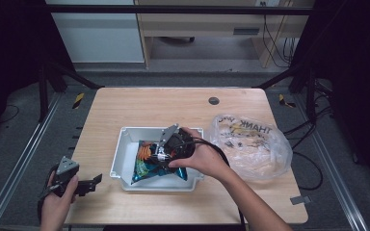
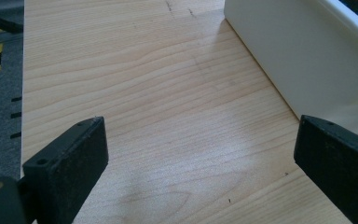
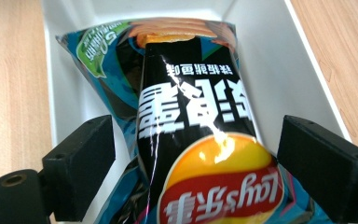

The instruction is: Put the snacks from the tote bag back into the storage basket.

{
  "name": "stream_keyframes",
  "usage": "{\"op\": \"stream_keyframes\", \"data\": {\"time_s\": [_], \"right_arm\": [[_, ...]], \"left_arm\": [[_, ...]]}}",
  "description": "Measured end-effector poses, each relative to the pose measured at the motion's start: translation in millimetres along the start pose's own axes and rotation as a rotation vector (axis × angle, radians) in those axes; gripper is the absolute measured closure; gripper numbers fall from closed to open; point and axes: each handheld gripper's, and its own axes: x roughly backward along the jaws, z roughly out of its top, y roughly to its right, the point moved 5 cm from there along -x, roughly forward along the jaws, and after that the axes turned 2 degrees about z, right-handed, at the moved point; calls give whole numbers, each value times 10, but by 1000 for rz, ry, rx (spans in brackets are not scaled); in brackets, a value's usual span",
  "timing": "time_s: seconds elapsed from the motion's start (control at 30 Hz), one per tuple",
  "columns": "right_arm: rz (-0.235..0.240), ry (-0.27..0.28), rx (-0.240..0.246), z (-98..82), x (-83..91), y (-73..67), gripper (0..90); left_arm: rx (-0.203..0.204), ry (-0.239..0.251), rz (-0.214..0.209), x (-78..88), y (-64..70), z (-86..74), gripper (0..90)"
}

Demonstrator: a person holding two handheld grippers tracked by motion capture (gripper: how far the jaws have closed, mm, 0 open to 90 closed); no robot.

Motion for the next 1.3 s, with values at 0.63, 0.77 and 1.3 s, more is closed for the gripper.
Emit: {"op": "stream_keyframes", "data": {"time_s": [0.63,0.77,1.3], "right_arm": [[-56,75,-46,-28,305,79,71],[-71,93,-62,-38,346,106,71],[-119,132,-127,-113,591,160,66]], "left_arm": [[5,2,2,-1,1,0,27],[5,2,1,-2,1,-1,27],[3,-2,1,-7,3,-4,27]]}}
